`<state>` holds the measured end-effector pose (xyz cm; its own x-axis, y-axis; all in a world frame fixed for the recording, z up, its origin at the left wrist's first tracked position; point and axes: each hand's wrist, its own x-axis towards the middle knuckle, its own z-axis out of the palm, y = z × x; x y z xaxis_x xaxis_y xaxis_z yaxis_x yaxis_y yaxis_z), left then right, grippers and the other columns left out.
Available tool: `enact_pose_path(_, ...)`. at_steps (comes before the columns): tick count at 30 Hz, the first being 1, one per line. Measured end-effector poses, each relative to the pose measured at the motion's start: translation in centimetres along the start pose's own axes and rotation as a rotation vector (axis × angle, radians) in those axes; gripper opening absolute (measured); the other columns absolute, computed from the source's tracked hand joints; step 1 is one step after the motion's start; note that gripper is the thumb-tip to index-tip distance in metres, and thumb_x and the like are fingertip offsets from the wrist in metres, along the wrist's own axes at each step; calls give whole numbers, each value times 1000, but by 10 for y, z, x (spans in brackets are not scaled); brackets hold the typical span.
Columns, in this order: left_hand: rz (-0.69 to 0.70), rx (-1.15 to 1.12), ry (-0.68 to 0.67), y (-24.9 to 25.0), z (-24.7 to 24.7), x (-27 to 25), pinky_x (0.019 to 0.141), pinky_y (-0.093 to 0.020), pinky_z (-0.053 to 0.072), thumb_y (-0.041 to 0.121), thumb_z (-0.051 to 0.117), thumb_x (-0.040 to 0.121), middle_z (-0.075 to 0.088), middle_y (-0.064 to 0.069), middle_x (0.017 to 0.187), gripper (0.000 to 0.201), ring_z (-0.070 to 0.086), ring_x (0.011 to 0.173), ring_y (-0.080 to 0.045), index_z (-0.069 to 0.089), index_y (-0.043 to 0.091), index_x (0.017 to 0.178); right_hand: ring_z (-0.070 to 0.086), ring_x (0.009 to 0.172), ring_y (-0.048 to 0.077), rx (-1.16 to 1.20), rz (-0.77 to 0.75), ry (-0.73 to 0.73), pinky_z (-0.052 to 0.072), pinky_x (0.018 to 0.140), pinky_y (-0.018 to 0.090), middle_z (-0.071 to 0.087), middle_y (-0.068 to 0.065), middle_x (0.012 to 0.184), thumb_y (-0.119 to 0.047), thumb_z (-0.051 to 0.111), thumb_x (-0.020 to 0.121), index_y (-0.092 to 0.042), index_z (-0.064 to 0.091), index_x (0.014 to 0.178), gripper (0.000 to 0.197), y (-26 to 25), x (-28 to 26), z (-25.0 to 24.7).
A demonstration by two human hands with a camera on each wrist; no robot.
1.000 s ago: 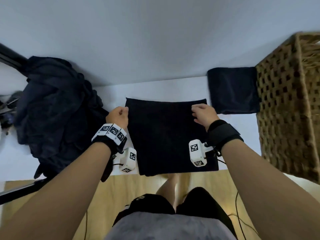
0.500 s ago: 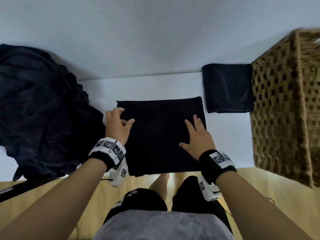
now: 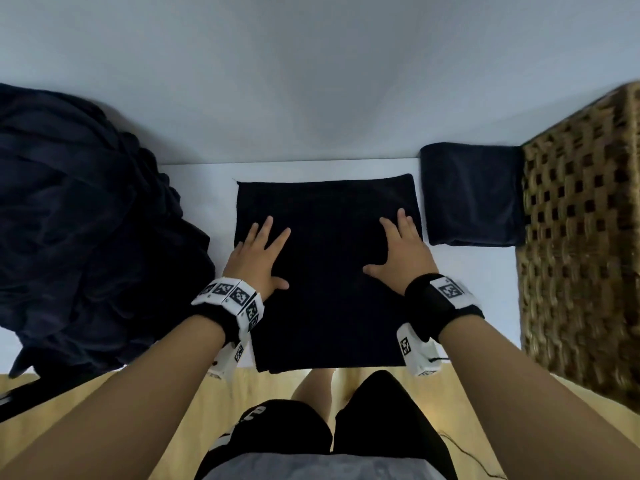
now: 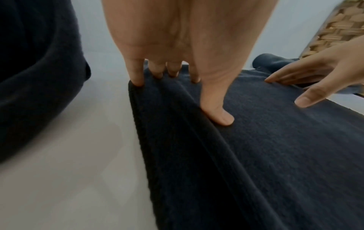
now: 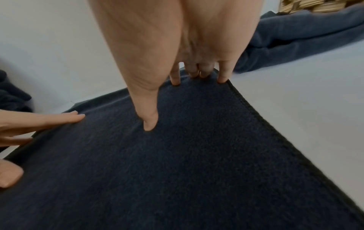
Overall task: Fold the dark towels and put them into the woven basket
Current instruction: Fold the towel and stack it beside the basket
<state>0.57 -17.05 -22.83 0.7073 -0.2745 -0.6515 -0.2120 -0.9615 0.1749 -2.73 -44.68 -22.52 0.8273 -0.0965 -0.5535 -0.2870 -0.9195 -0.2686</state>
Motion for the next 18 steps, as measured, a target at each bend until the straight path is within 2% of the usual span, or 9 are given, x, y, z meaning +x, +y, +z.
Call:
enact_pose_path(5, 7, 8, 1, -7, -31, 35, 118, -47, 17, 43, 76, 79, -19, 3, 162, 106, -11, 150, -22, 2, 36, 154, -2, 152, 22, 33, 14, -21, 22, 120, 44, -9, 5, 164, -43, 78, 77, -24, 15, 155, 101, -8, 37, -23)
enact_pose_path(9, 0, 19, 1, -8, -35, 42, 118, -48, 17, 44, 76, 79, -19, 3, 162, 106, -10, 150, -22, 2, 36, 154, 0, 152, 22, 82, 2, -34, 22, 121, 42, -7, 6, 165, -39, 75, 82, -24, 16, 155, 95, -9, 34, -30)
enact_pose_path(11, -2, 23, 13, -7, -34, 41, 118, -48, 17, 42, 75, 80, -18, 1, 162, 105, -9, 150, -23, 3, 34, 155, 8, 151, 23, 189, -2, 10, 23, 120, 37, -1, 6, 165, -33, 74, 84, -24, 21, 155, 88, -8, 21, -29)
enact_pose_path(13, -7, 51, 23, -3, -33, 37, 119, -47, 16, 41, 74, 81, -15, -2, 163, 102, -7, 150, -25, 5, 31, 155, 25, 146, 23, 317, 16, 106, 29, 115, 29, 18, 8, 162, -23, 72, 86, -22, 34, 149, 74, -4, -2, -23)
enact_pose_path(14, -7, 76, 35, 1, -33, 35, 119, -46, 15, 39, 74, 82, -12, -5, 163, 100, -5, 150, -26, 7, 29, 155, 38, 139, 23, 362, 36, 156, 33, 108, 23, 32, 8, 154, -19, 70, 86, -19, 43, 143, 63, -1, -16, -19)
enact_pose_path(16, 2, 115, 96, 8, -32, 30, 120, -44, 14, 32, 74, 83, -3, -11, 163, 94, 2, 150, -28, 14, 24, 155, 56, 111, 20, 408, 99, 202, 38, 89, 17, 54, 5, 125, -12, 68, 85, -17, 58, 123, 39, 10, -46, -8)
enact_pose_path(18, 27, 153, 203, 16, -29, 22, 115, -43, 25, 26, 77, 81, 19, -17, 156, 82, 24, 143, -32, 31, 19, 149, 57, 87, 17, 399, 189, 181, 37, 71, 16, 57, 2, 99, -10, 66, 84, -18, 57, 98, 19, 24, -75, 8)
